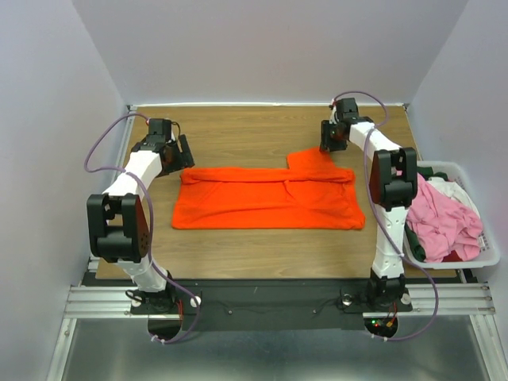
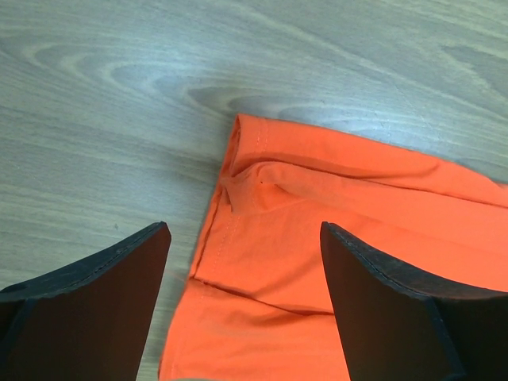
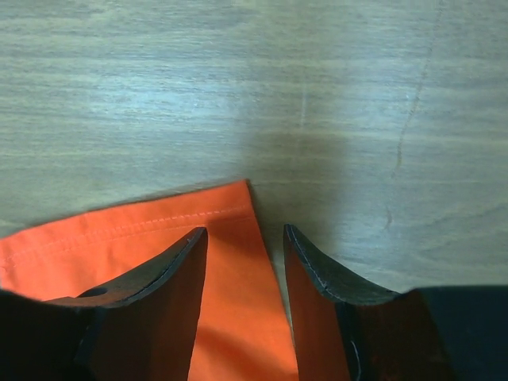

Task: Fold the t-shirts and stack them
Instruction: Fold the tshirt

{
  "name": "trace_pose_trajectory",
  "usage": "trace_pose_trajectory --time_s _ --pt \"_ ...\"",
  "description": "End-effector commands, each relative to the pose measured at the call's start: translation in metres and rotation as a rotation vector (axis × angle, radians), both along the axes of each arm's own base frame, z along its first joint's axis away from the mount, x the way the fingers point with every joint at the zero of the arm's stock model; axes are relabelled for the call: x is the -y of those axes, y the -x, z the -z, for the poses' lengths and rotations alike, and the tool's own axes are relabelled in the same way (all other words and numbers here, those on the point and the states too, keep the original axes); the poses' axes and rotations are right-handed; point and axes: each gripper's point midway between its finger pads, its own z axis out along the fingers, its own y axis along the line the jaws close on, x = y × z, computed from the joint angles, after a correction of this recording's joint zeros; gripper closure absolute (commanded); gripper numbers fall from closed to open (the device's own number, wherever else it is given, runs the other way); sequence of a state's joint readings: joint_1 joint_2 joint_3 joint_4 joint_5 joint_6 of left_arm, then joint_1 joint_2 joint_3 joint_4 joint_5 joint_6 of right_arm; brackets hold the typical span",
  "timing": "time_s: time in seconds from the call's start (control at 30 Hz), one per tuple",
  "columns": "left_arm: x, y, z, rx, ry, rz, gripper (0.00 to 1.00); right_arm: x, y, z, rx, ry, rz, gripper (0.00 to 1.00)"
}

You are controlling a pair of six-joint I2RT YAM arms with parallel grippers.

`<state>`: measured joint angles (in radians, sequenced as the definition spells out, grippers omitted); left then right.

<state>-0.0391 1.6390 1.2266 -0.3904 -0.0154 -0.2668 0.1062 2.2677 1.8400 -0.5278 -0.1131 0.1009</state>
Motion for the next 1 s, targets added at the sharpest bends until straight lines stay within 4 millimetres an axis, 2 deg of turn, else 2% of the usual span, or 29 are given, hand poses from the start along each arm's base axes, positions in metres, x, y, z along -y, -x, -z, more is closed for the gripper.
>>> trace_pose_trajectory --time_s 0.0,0.3,0.43,0.47,0.57,0.63,0.73,0.77,0.83,0.87,0.93,0.97 --pt "0.004 0.004 -0.018 0.048 0.003 0.013 0.12 -0.004 -0.018 -0.013 0.068 0.057 -0.011 0.51" --pt "0.005 0.008 -0.015 0.046 0.006 0.023 0.13 -0.009 -0.016 0.011 0.031 0.089 -0.025 0.58" --pt "0.006 0.010 -0.014 0.043 0.006 0.024 0.14 -0.011 -0.013 0.010 0.030 0.089 -0.030 0.72" --pt "0.006 0.011 -0.013 0.041 0.005 0.025 0.14 -0.009 -0.012 0.010 0.029 0.094 -0.027 0.83" --pt "0.007 0.013 -0.010 0.035 0.005 0.028 0.14 -0.009 -0.006 -0.004 0.047 0.110 -0.036 0.97" --pt "0.007 0.013 -0.011 0.040 0.006 0.027 0.14 -0.009 -0.002 -0.014 0.059 0.114 -0.038 0.99" --pt "0.008 0.013 -0.013 0.048 0.009 0.025 0.15 -0.010 0.010 -0.032 0.076 0.110 -0.046 0.99" --pt "0.008 0.013 -0.013 0.048 0.008 0.028 0.15 -0.013 0.014 -0.049 0.103 0.106 -0.050 0.99" --pt "0.008 0.014 -0.014 0.051 0.009 0.027 0.15 -0.013 0.027 -0.049 0.090 0.109 -0.053 0.99" --pt "0.008 0.015 -0.016 0.055 0.009 0.025 0.15 -0.014 0.033 -0.065 0.115 0.103 -0.052 0.99" --pt "0.007 0.017 -0.017 0.058 0.008 0.021 0.15 -0.015 0.043 -0.074 0.121 0.086 -0.043 0.99" --pt "0.007 0.018 -0.016 0.056 0.005 0.020 0.15 -0.017 0.055 -0.079 0.118 0.066 -0.046 0.99"
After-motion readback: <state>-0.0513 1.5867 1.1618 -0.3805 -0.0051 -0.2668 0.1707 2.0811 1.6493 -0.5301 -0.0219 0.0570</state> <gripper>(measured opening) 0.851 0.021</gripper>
